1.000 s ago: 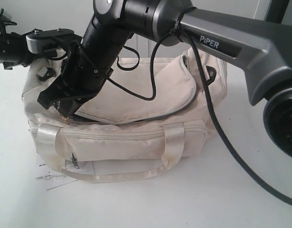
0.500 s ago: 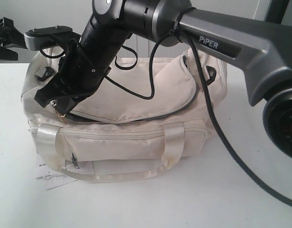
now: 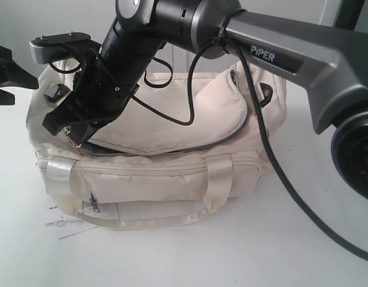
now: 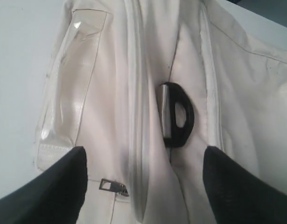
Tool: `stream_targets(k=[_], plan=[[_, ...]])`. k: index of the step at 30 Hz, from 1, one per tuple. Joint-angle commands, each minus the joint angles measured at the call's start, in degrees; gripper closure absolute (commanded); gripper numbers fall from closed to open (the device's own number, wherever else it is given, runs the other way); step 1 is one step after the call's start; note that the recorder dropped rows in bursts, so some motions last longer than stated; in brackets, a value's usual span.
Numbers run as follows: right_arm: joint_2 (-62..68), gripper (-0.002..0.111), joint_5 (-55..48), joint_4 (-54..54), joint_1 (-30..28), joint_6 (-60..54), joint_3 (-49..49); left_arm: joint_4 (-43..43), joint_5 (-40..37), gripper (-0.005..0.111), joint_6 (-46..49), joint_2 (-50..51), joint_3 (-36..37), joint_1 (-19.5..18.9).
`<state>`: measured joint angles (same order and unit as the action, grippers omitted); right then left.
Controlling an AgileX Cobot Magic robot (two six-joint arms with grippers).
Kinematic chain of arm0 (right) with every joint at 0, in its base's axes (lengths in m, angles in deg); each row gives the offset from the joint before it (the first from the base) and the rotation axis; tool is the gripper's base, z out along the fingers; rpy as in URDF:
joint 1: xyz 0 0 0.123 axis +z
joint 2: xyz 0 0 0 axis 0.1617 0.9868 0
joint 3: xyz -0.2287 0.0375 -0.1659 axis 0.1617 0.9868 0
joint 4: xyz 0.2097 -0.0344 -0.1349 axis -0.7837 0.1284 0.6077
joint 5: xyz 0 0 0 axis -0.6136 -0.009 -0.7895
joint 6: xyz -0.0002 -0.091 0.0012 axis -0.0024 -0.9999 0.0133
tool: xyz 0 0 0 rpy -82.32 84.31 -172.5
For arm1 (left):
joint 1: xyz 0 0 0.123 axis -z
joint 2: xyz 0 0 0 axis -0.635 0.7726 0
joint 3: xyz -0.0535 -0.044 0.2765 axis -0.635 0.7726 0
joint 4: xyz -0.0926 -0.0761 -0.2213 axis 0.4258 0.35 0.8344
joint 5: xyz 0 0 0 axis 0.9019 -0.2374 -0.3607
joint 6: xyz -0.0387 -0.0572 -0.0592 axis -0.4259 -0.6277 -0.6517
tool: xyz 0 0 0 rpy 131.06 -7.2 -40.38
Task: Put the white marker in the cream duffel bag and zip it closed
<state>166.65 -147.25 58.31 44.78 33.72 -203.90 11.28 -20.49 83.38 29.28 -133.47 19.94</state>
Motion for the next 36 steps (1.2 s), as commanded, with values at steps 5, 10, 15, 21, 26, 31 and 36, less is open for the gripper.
stream_targets(k=[5, 10, 15, 21, 26, 31, 36], plan=[[-0.79, 0.108, 0.5, -0.48, 0.05, -0.85, -0.04, 5.19, 4.81, 0.034, 2.14, -4.89, 8.68, 0.15], [-0.79, 0.108, 0.86, -0.58, 0.05, -1.22, -0.04, 9.26, 5.7, 0.034, 4.28, -4.89, 9.89, 0.18], [-0.79, 0.108, 0.96, -0.69, 0.05, -1.31, -0.04, 14.87, 6.03, 0.034, 8.99, -4.76, 10.59, 0.18], [-0.79, 0.108, 1.1, -0.79, 0.05, -1.62, -0.04, 15.09, 6.67, 0.034, 9.27, -3.35, 10.59, 0.28], [-0.79, 0.108, 1.21, -0.79, 0.05, -1.59, -0.04, 15.52, 7.95, 0.034, 9.4, -2.02, 10.59, 1.7], [-0.79, 0.108, 1.19, -0.79, 0.05, -1.69, -0.04, 15.82, 11.75, 0.034, 10.12, -0.79, 10.59, 4.28], [-0.79, 0.108, 1.19, -0.79, 0.05, -1.69, -0.04, 16.08, 12.39, 0.034, 10.12, 0.76, 10.47, 4.85]])
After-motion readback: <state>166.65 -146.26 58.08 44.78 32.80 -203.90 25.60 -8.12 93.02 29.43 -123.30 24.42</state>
